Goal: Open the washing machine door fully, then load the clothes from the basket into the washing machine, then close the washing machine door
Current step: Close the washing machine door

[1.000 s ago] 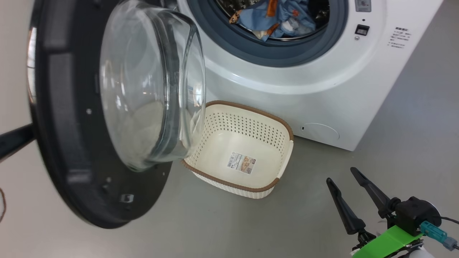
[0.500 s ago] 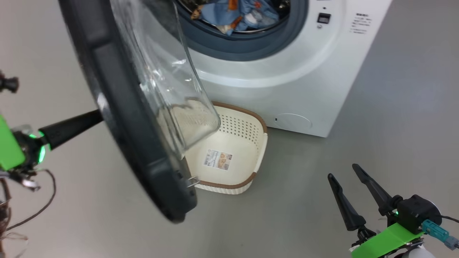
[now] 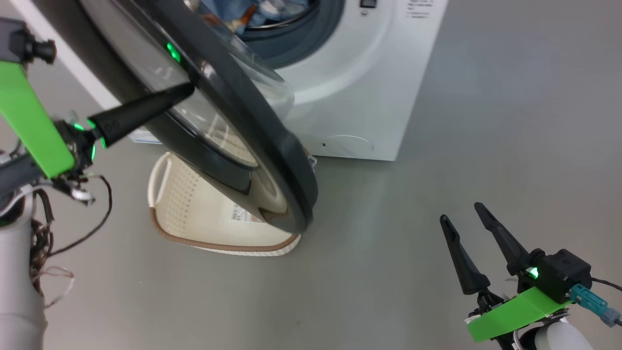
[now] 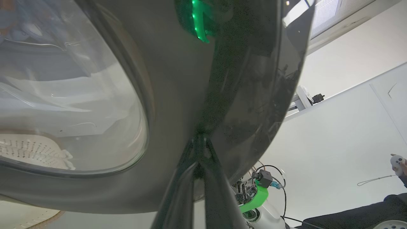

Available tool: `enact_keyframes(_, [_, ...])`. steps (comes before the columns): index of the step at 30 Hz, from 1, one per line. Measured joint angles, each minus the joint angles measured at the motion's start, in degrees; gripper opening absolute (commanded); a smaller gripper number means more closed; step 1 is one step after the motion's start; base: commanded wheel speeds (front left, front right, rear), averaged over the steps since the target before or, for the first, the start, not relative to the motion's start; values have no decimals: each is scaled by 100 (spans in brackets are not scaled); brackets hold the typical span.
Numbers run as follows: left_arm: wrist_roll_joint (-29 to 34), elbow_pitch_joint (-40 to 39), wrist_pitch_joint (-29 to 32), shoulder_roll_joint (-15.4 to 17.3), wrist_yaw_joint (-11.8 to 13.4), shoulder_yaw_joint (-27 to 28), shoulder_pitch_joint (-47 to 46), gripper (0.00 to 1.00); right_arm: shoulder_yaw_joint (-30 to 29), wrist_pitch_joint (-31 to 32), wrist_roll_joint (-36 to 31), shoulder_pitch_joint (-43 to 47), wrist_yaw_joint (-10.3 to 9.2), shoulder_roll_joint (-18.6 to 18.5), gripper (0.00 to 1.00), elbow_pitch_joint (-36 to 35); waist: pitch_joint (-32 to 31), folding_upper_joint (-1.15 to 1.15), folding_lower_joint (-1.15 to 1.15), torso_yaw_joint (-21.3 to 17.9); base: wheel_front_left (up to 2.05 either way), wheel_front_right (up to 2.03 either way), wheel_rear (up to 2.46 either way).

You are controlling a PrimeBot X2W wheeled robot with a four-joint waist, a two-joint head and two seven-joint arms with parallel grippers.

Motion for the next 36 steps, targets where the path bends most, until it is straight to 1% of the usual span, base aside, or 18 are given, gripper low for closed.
enact_keyframes(6, [129,321,-383,-83,0,-5,-416,0,-12,0,-22,-23,0,73,100,-14,165,0,0,-372,0,0,0])
enact_keyframes(11, [176,602,-667,-141,0,-10,-818,0,-10,0,-22,-249,0,159,100,-24,312,0,0,-663,0,0,0])
enact_keyframes(16, [274,891,-1107,-87,-1,22,-1078,0,2,0,-22,-288,0,229,100,-22,435,0,0,-947,0,0,0])
enact_keyframes(23, [388,1215,-1822,107,-1,34,-1304,0,13,0,-22,-344,0,299,100,-18,541,0,0,-1289,0,0,0])
enact_keyframes(28, [504,1415,-2187,230,-1,-77,-1372,0,11,0,-22,-344,0,358,100,0,546,0,0,-1425,0,0,0])
enact_keyframes(31, [482,1470,-2271,237,-1,-196,-1372,0,1,0,-22,-341,0,368,100,7,506,0,0,-1432,0,0,0])
enact_keyframes(36, [408,1384,-2318,371,-1,-479,-1351,0,-4,0,-22,-335,0,374,100,25,449,0,0,-1373,0,0,0])
